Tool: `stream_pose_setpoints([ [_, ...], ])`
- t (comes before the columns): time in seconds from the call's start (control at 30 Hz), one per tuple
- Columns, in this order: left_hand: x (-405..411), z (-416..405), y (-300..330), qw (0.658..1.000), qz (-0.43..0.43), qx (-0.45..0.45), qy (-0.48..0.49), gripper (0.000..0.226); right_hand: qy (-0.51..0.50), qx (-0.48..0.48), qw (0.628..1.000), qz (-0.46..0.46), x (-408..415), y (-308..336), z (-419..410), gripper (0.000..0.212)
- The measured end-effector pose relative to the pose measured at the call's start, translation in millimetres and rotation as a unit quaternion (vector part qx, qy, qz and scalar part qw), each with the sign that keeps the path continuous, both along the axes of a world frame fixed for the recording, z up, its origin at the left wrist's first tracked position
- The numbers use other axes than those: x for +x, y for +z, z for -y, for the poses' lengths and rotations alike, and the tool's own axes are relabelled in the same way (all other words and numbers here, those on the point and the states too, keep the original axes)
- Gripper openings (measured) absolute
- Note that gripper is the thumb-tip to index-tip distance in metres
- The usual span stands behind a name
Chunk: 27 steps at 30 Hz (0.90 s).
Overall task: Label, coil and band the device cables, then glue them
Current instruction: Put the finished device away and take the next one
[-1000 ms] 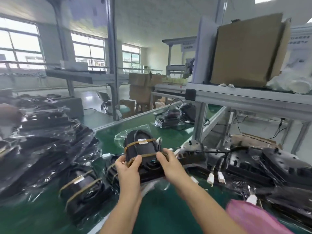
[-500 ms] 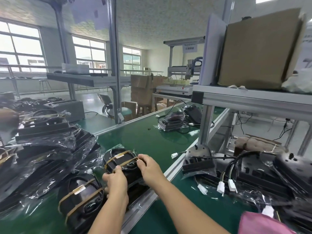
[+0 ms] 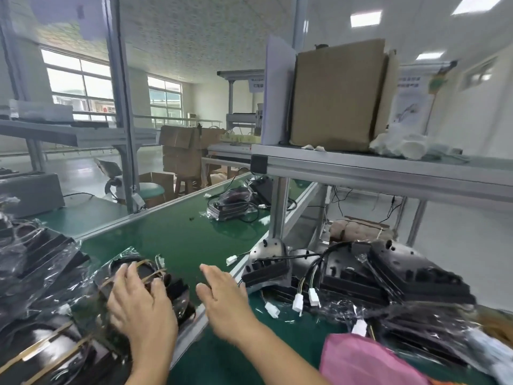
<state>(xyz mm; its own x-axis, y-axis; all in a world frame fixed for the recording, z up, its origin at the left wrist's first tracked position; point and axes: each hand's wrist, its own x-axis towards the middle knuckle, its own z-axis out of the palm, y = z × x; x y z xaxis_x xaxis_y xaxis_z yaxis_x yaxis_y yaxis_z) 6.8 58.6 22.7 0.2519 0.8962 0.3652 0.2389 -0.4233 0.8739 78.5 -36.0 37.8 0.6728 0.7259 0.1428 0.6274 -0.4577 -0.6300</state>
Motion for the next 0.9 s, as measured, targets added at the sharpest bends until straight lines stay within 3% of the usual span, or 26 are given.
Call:
stream_pose_setpoints([
  [0.13,22,53,4,0.992,0.037,-0.027,-0.12,0.048,-0.084,0.0,0.996,0.019,13,9,65,0.049],
  [0.27,48,105,2,0.953,0.068,-0.085,-0.283,0.044,-0.169,-0.052,0.98,0.094,27,19,126,0.049],
  [0.37,72,138,6,0.912,0.046,-0.145,-0.382,0.039,-0.244,-0.088,0.953,0.158,43,27,172,0.05],
  [0.57,119,217,41,0.842,-0.034,-0.157,-0.514,0.037,-0.395,-0.154,0.871,0.249,90,48,251,0.046],
  [0.63,134,240,56,0.833,-0.079,-0.16,-0.523,0.029,-0.432,-0.17,0.854,0.236,106,50,270,0.042],
  [0.7,147,256,66,0.83,-0.113,-0.17,-0.519,0.036,-0.468,-0.163,0.847,0.192,120,51,287,0.04],
  [0.8,162,269,66,0.81,-0.152,-0.224,-0.52,0.054,-0.495,-0.128,0.858,0.042,129,55,300,0.057],
  [0.9,167,278,59,0.811,-0.169,-0.231,-0.511,0.051,-0.477,-0.069,0.875,-0.051,134,54,305,0.064],
])
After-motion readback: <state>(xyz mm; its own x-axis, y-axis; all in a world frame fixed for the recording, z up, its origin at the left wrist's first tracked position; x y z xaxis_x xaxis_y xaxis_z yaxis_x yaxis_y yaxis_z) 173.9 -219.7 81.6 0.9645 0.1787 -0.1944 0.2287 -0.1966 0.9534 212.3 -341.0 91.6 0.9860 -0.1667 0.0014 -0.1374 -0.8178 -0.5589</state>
